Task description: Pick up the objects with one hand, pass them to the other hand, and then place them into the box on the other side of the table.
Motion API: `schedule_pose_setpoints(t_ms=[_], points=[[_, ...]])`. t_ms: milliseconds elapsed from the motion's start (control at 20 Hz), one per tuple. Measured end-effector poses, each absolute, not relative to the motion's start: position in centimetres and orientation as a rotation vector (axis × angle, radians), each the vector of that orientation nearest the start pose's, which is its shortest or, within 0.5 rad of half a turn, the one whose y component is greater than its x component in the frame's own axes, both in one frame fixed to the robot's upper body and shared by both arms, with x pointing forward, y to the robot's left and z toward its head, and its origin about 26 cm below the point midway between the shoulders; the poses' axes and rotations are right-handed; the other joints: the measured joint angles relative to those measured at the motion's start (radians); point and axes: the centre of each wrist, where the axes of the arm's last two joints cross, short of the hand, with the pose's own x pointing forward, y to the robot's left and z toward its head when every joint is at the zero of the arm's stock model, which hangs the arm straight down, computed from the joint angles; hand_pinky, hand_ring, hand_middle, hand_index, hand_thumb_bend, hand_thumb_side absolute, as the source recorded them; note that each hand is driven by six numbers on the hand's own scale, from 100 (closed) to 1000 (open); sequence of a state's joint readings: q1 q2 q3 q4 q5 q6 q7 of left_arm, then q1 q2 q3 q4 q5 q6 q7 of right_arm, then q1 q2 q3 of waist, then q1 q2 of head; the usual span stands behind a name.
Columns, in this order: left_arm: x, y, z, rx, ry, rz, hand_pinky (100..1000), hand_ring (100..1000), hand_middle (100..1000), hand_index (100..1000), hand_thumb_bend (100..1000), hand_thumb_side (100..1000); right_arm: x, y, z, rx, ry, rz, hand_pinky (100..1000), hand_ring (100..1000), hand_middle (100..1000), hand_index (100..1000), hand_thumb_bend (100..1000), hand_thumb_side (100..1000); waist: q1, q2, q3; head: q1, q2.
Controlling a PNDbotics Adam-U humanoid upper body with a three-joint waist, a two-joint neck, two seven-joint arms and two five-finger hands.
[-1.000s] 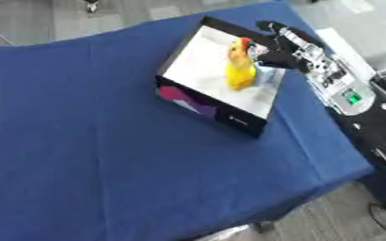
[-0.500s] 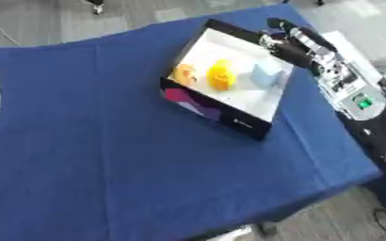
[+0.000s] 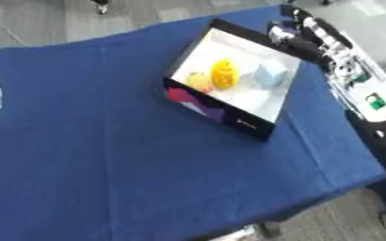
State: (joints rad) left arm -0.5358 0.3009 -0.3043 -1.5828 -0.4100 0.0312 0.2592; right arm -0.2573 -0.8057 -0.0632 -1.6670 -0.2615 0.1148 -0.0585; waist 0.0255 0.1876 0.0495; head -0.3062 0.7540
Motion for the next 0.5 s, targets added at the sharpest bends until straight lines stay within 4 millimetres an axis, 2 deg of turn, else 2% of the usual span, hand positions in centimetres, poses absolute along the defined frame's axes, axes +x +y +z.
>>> schedule_pose_setpoints(t_ms=[150, 250, 300, 350, 500], points=[[36.8, 19.0, 15.2, 0.567, -2.128, -0.598, 847, 710, 705, 770, 132, 653, 31.3, -39.6, 20.6, -0.424, -1.866, 0.302, 932, 993, 1000, 1000, 100, 573, 0.000, 0.000, 0.000, 0.013, 0.000], [36.7, 19.7, 15.2, 0.574, -2.122, -0.567, 851, 712, 710, 770, 130, 735, 30.8, -39.4, 20.7, -0.395, -1.896, 0.264, 929, 985, 1000, 1000, 100, 569, 0.000, 0.000, 0.000, 0.023, 0.000], [36.6, 20.1, 15.2, 0.578, -2.118, -0.548, 851, 712, 710, 770, 130, 735, 30.5, -39.3, 20.8, -0.381, -1.911, 0.246, 929, 985, 1000, 1000, 100, 569, 0.000, 0.000, -0.001, 0.029, 0.000], [36.5, 20.5, 15.2, 0.582, -2.116, -0.528, 853, 714, 716, 773, 100, 794, 30.3, -39.1, 20.8, -0.369, -1.923, 0.228, 927, 980, 1000, 1000, 100, 564, 0.000, 0.000, -0.001, 0.035, 0.000], [36.1, 22.0, 15.1, 0.611, -2.102, -0.455, 854, 717, 725, 781, 100, 773, 29.4, -38.5, 20.8, -0.333, -1.971, 0.172, 928, 978, 1000, 1000, 100, 557, 0.002, 0.000, 0.000, 0.059, 0.000]])
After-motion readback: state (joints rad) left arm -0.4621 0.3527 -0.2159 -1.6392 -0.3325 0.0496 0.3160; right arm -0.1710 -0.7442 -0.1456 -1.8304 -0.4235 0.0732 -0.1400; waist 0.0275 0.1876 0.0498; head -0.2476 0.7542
